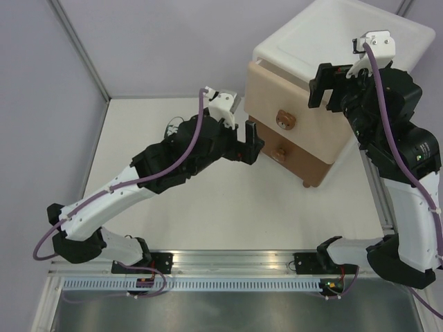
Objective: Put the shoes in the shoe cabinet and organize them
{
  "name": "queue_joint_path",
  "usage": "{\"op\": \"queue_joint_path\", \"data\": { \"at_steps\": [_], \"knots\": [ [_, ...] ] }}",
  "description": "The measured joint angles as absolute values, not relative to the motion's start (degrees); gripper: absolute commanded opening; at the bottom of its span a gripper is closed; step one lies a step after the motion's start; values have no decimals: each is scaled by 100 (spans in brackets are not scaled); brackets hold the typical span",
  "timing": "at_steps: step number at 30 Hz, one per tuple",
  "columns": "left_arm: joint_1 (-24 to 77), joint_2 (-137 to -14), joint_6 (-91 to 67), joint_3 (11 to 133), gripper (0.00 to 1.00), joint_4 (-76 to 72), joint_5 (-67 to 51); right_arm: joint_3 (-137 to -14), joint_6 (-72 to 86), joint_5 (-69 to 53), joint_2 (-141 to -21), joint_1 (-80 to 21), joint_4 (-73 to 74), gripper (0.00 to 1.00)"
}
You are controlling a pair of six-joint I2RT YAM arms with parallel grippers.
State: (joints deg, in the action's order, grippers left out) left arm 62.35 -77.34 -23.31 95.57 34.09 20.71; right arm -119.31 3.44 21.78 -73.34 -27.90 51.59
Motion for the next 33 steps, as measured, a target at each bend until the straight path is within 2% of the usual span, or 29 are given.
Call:
{"op": "queue_joint_path", "data": {
  "at_steps": [9, 22, 28, 33],
  "knots": [
    [6388, -9061, -1828, 10971, 97, 3371, 2526, -11664, 366, 3468, -7489, -2689, 5242, 96],
    [6388, -10169, -1660, 11987, 93, 3409, 2379, -11463, 454, 2569, -7356, -2027, 5019, 97],
    [6388, -10241, -1653, 11990, 87, 3413, 2331, -11303, 329, 2373, -7236, -1949, 4921, 98],
    [6388, -10261, -1653, 11990, 73, 3413, 2314, -11194, 209, 2307, -7157, -1927, 4864, 98]
  ]
}}
